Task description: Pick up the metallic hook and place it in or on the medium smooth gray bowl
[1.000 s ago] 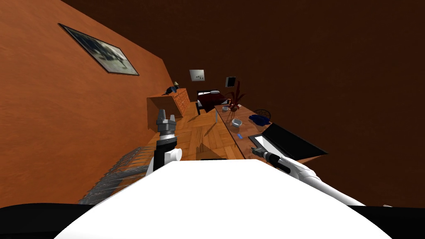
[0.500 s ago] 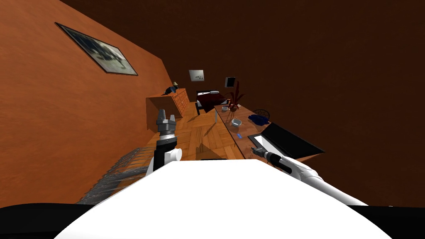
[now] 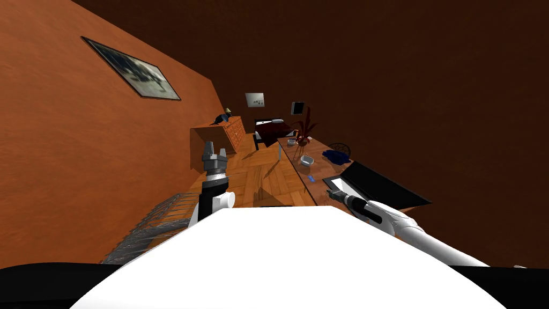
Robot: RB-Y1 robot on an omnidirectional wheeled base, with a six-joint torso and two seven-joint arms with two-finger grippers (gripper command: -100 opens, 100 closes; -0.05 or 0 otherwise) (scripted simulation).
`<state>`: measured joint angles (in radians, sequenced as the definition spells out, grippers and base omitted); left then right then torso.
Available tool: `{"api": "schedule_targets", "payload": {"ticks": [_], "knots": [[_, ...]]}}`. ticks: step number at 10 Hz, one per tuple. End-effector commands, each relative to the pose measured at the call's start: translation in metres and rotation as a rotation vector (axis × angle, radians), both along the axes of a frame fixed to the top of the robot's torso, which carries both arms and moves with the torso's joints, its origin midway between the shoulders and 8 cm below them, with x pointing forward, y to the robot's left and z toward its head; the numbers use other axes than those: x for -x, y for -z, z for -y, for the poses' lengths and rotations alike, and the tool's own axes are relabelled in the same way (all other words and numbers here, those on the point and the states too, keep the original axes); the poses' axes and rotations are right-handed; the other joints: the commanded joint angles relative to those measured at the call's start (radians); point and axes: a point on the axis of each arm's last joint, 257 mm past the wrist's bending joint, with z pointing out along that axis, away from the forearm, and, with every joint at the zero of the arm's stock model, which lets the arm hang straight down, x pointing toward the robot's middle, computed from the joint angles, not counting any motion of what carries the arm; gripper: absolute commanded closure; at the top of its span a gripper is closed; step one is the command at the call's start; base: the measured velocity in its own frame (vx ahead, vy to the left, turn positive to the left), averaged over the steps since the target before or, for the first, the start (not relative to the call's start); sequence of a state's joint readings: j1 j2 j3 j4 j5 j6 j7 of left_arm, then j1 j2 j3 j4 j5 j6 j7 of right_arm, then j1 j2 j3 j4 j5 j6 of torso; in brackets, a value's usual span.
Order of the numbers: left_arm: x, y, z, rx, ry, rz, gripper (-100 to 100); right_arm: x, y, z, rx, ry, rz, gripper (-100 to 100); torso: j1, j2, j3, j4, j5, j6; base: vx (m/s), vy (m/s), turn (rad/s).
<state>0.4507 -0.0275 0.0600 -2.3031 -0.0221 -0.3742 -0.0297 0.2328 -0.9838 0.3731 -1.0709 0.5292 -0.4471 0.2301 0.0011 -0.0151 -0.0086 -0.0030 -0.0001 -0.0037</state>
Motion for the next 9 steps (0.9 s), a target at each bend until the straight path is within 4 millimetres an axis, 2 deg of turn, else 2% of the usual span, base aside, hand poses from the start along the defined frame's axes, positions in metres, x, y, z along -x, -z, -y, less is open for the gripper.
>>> {"api": "schedule_targets", "payload": {"ticks": [1,9], "knots": [[0.0,0.0,0.0,0.0,0.0,0.0,0,-0.001,-0.011,0.009,0.003,0.003,-0.001,100,0.0,0.0,0.0,0.0,0.0,0.0,0.197,0.028,0.058],[0.0,0.0,0.0,0.0,0.0,0.0,0,-0.01,-0.056,0.049,0.015,0.025,-0.015,100,0.002,0.001,0.001,0.001,0.001,0.001,0.182,0.036,0.04]]}}
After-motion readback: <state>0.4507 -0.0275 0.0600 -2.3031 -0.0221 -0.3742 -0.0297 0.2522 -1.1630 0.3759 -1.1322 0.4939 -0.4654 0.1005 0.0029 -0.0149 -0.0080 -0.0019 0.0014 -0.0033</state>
